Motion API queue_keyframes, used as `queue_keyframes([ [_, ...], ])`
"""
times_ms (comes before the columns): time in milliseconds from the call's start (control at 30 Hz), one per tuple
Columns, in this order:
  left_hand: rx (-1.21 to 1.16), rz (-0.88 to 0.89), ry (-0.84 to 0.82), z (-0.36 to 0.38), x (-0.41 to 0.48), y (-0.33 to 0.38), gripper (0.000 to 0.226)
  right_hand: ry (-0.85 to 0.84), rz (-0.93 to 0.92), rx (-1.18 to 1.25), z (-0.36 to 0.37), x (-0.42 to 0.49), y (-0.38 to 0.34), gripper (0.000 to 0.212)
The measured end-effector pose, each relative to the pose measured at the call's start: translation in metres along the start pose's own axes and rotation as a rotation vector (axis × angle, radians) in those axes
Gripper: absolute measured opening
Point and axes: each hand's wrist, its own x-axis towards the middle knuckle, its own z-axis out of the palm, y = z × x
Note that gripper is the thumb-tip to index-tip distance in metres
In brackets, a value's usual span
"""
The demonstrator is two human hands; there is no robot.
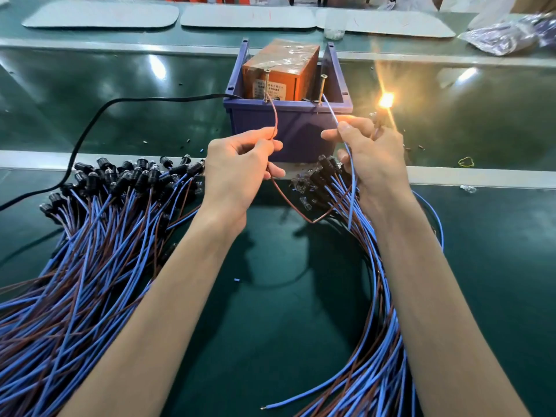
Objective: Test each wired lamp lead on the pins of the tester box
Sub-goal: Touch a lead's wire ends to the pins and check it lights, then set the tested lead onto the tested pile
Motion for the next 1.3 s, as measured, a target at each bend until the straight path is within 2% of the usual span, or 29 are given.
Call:
queue_keyframes([
  [500, 0.022, 0.001, -0.011, 0.001, -0.002, 0.003, 0.025, 0.002, -0.005, 0.031, -0.002, -0.001, -0.002, 0.022],
  [667, 0.099, 0.014, -0.042, 0.000, -0.003, 0.003, 0.024, -0.001, -0.005, -0.057, -0.003, -0.004, -0.006, 0.013],
  [800, 0.168, -0.012, -0.127, 0.003, -0.005, 0.008, 0.016, -0.147, 0.081, -0.050, 0.000, -0.007, -0.011, 0.021],
  [900, 0.310, -0.008, -0.225, 0.006, -0.007, 0.008, 0.003, -0.273, 0.117, -0.220, 0.002, -0.007, -0.014, 0.034],
  [967, 0.425, 0.022, -0.237, 0.006, -0.009, 0.005, 0.022, -0.278, 0.103, -0.322, 0.002, -0.005, -0.013, 0.041],
  [1067, 0.688, 0.169, -0.162, 0.004, -0.013, 0.005, 0.078, -0.153, 0.034, -0.528, -0.006, 0.001, -0.012, 0.055],
  [1100, 0.767, 0.220, -0.133, 0.003, -0.014, 0.004, 0.090, -0.112, 0.023, -0.570, -0.010, 0.004, -0.012, 0.059],
  [1167, 0.933, 0.296, -0.091, -0.001, -0.014, 0.003, 0.097, -0.087, 0.037, -0.550, -0.020, 0.007, -0.013, 0.061],
  [1233, 1.184, 0.292, -0.126, -0.002, -0.014, 0.005, 0.086, -0.101, 0.069, -0.480, -0.027, 0.009, -0.015, 0.055],
  [1267, 1.311, 0.264, -0.182, -0.001, -0.014, 0.007, 0.065, -0.101, 0.078, -0.446, -0.029, 0.009, -0.015, 0.049],
  [1300, 1.380, 0.218, -0.242, -0.001, -0.016, 0.011, 0.033, -0.100, 0.077, -0.421, -0.031, 0.010, -0.015, 0.041],
])
